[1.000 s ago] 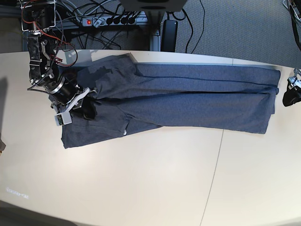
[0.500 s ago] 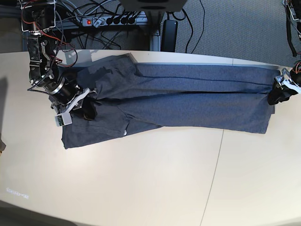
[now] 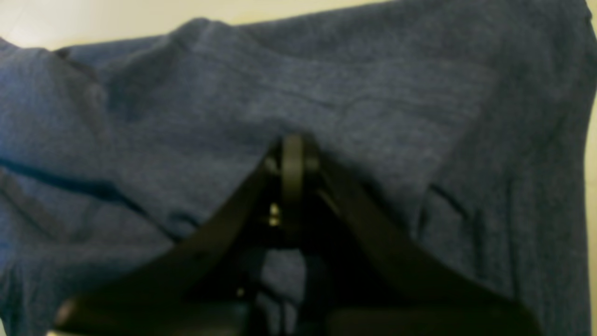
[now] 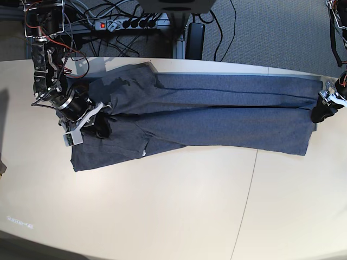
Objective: Fold the T-shirt properly
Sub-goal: 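Release and regrasp the strip end with the left gripper, then lift the strip end with the left gripper and fold it toward the right gripper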
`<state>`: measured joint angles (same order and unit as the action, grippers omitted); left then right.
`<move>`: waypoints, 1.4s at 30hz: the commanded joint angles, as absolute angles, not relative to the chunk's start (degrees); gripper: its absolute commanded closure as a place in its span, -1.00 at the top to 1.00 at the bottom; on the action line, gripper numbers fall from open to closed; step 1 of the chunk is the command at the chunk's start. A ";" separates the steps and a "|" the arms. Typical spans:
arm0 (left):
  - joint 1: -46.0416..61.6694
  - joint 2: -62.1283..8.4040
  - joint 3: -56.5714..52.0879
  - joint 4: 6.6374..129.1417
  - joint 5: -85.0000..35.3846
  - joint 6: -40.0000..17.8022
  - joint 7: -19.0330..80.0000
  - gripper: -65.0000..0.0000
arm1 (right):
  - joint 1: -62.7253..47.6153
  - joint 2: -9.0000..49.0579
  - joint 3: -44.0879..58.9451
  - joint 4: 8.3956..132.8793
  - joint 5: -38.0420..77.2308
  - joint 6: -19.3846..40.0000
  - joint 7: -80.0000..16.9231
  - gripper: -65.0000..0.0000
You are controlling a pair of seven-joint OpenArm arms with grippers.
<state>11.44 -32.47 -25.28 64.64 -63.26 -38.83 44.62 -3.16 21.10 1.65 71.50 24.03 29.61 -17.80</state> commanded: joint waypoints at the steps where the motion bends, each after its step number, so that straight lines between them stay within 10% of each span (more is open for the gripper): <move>1: 11.27 -33.65 -24.95 65.04 -63.40 -40.00 45.95 0.38 | -3.51 21.89 1.76 70.65 20.43 32.84 -22.94 -1.00; 22: 11.31 -32.23 -18.70 65.06 -62.11 -40.00 46.78 0.34 | -3.51 21.89 1.76 70.65 20.60 32.84 -22.94 -1.00; 28: 11.27 -32.25 -18.70 65.06 -62.24 -40.00 45.19 -1.00 | -3.51 21.89 1.76 70.65 20.60 32.84 -22.94 -1.00; 42: 9.52 -32.27 -18.87 65.08 -57.80 -40.00 41.12 -1.00 | -3.49 21.89 2.00 72.34 27.18 32.86 -22.94 -1.00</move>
